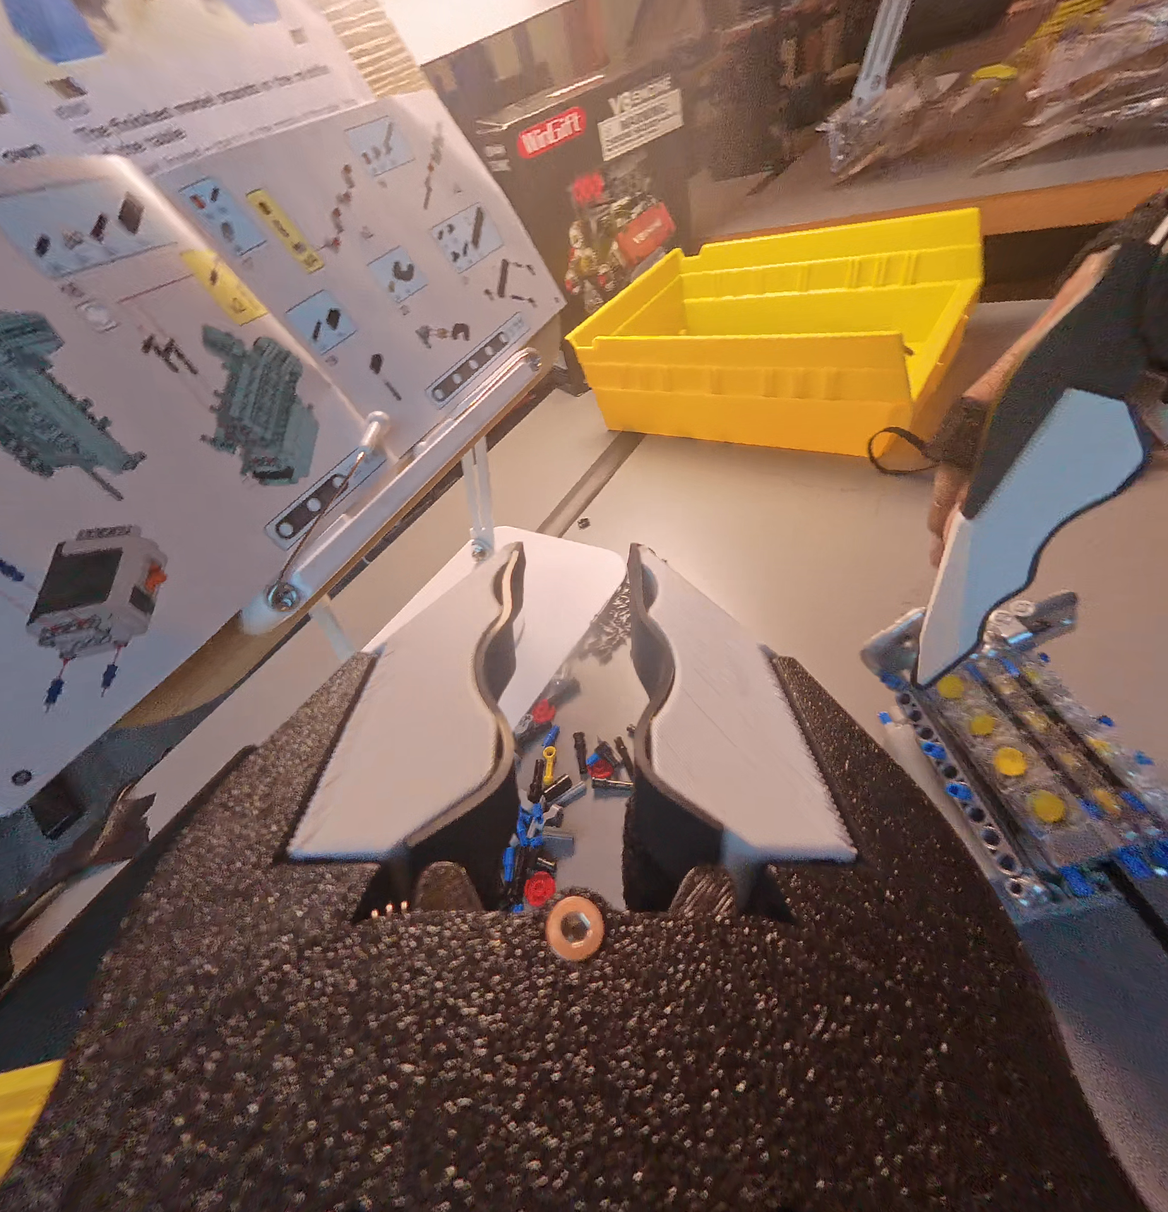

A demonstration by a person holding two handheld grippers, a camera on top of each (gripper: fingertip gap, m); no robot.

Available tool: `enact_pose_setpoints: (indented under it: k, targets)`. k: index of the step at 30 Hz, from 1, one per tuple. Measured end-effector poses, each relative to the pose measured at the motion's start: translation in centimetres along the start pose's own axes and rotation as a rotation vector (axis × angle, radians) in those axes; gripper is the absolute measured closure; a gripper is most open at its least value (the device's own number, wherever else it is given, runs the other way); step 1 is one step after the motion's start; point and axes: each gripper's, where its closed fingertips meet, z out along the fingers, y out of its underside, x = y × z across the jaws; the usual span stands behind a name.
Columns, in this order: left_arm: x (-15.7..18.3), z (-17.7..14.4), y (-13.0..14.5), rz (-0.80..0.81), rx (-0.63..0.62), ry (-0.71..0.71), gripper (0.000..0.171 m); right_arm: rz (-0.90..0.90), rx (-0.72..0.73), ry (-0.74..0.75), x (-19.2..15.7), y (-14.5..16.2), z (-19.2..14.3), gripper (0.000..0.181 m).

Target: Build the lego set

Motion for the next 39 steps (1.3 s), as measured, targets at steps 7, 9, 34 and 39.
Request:
enact_pose_setpoints:
  k: [7,9,34,39]
  targets:
    - [-0.2,-1.6,-2.9,0.058,0.056,-0.068,0.142,-0.027,-0.123,0.034,0.1,2.2,1.2,0.12]
    - [-1.4,-1.7,-2.7,0.025,0.062,-0.12,0.142,0.004,-0.121,0.045,0.7,2.2,1.7,0.125]
    - [-7.5,-2.6,-0.8,-0.173,0.201,-0.422,0.142,0.405,0.772,0.609,14.4,-2.4,-10.9,0.106]
    - [-8.2,-2.2,-2.7,-0.156,0.272,-0.455,0.145,0.509,0.888,0.662,16.3,-0.8,-12.0,0.105]
